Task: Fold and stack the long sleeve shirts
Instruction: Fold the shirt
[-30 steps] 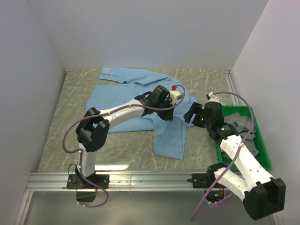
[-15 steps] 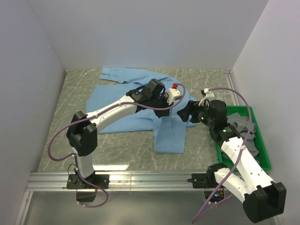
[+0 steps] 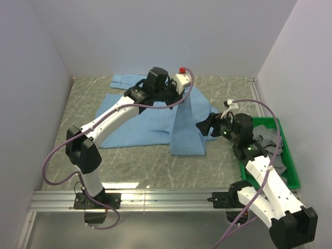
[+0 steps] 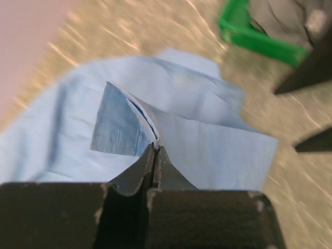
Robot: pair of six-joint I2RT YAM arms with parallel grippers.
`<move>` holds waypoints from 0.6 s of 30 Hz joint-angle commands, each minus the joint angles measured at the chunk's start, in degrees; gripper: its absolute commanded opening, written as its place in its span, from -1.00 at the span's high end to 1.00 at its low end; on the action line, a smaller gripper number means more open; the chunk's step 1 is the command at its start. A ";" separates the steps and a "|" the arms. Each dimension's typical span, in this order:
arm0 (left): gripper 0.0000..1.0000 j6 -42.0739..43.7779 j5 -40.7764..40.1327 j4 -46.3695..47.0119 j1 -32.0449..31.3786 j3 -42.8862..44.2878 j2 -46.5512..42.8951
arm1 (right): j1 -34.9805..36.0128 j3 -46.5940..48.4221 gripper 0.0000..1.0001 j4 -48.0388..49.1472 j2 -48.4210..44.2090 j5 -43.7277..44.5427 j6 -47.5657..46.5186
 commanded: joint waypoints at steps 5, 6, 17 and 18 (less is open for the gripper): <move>0.99 4.25 1.11 6.22 3.68 12.99 4.28 | -0.06 5.45 -0.59 8.09 4.12 2.41 0.90; 0.99 4.26 -0.11 6.84 4.21 13.79 4.63 | 0.02 6.94 -0.60 9.59 4.91 2.76 0.64; 0.99 -5.49 -5.57 22.21 10.45 20.03 9.81 | -0.06 14.95 -0.60 15.83 13.80 10.40 -0.07; 0.99 -6.02 -5.75 23.09 10.89 20.65 10.25 | -0.06 15.12 -0.60 16.89 14.06 10.76 -0.15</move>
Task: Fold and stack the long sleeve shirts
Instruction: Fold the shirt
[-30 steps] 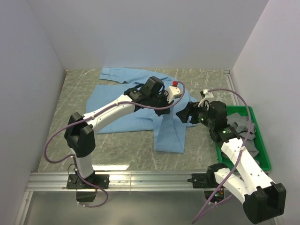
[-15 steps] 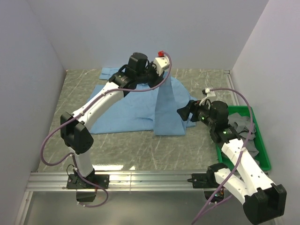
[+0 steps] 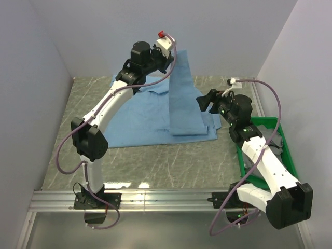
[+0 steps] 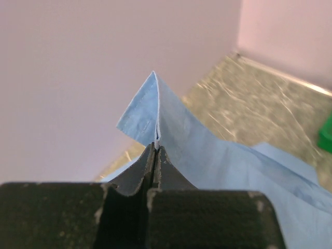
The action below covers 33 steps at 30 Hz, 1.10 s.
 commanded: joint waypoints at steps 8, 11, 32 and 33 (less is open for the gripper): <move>0.99 -4.83 -0.28 16.23 0.75 7.67 5.85 | -0.06 4.93 -0.59 5.29 3.06 3.05 -0.22; 0.99 -4.92 -0.01 18.26 0.84 7.50 6.81 | -0.06 3.71 -0.58 5.73 2.27 3.66 0.39; 1.00 15.52 35.64 5.05 3.56 -16.83 -5.92 | 0.29 -5.26 -0.57 4.23 -7.13 2.52 1.72; 0.99 17.38 37.06 2.21 3.74 -17.37 -6.80 | 0.37 -5.61 -0.57 3.88 -7.92 2.26 1.72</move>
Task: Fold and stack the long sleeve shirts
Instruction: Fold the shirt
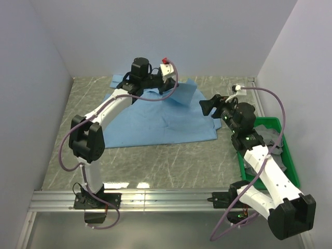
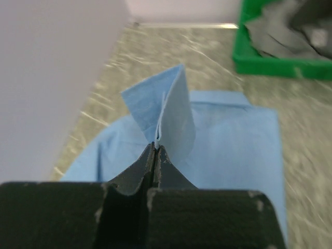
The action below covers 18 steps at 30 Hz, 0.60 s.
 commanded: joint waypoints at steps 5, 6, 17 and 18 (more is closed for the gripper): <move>0.99 17.60 14.27 -24.37 1.38 -5.13 -7.75 | 0.53 -2.94 -0.57 -0.80 -3.56 -2.60 -1.02; 0.99 17.69 14.27 -26.14 1.29 -5.83 -7.93 | 0.62 -2.94 -0.57 -2.02 -3.12 -3.04 -1.11; 0.23 9.10 5.86 -18.18 -0.20 -32.54 -20.91 | 11.24 2.68 -0.57 -14.42 8.37 -0.06 -8.93; 0.15 7.51 4.10 -15.90 -0.29 -34.21 -22.24 | 12.90 2.95 -0.57 -14.69 9.35 0.12 -9.36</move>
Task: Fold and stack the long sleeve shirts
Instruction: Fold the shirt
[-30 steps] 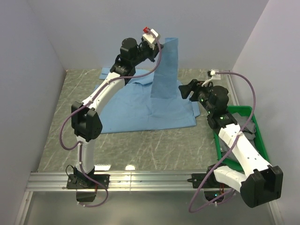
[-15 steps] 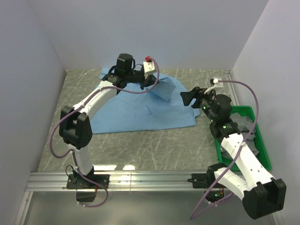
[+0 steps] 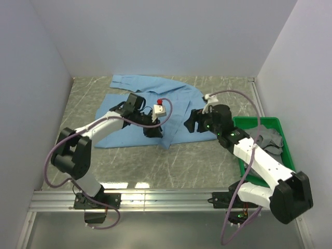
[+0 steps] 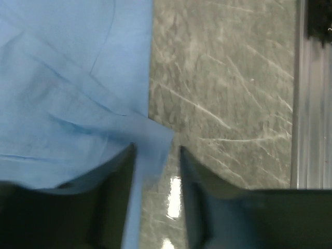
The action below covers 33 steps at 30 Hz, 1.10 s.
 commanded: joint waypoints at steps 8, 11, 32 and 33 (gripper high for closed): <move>-0.47 -24.64 -28.02 19.74 2.50 -8.95 -19.16 | 11.78 8.98 -0.55 -4.54 12.63 6.48 -11.33; -0.53 -30.18 -39.21 15.97 3.99 -7.54 -20.75 | 16.17 11.09 -0.53 -5.32 15.98 8.67 -14.40; -0.91 -49.18 -68.87 9.61 16.13 -17.91 -31.39 | 34.55 24.46 -0.35 -13.94 41.03 25.20 -25.57; -0.91 -49.09 -69.40 9.79 16.13 -18.17 -31.21 | 34.55 25.15 -0.34 -14.20 41.65 25.64 -25.66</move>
